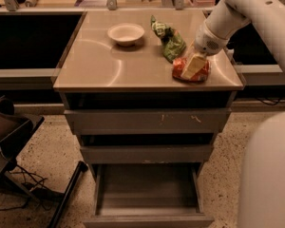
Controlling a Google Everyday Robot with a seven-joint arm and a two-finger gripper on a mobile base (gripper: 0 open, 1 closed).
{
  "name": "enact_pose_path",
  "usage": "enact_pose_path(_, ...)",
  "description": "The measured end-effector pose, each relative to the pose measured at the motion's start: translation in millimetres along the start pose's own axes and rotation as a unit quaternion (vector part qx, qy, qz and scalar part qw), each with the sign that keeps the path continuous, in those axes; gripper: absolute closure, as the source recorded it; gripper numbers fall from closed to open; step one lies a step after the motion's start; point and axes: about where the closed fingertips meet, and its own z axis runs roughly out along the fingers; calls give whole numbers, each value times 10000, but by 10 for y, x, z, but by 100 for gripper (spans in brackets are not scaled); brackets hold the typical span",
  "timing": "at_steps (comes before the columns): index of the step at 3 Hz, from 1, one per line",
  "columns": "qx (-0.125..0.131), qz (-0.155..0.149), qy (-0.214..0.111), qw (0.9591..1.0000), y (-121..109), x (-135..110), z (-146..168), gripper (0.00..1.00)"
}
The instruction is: Place coke can into bottom drawer
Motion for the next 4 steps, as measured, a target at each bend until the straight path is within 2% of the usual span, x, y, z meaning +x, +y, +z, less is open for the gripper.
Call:
enact_pose_path(1,666,15,-461,9967,350,-101,-606,100)
enact_pose_path(2,1072,-37,-601,9924,536,-177,-918,100)
enact_pose_path(3,1023,-92,-563,9931,613,-204,-880,100)
enact_pose_path(4,1190,-402,-905,9879,1056,-447,-1057,100)
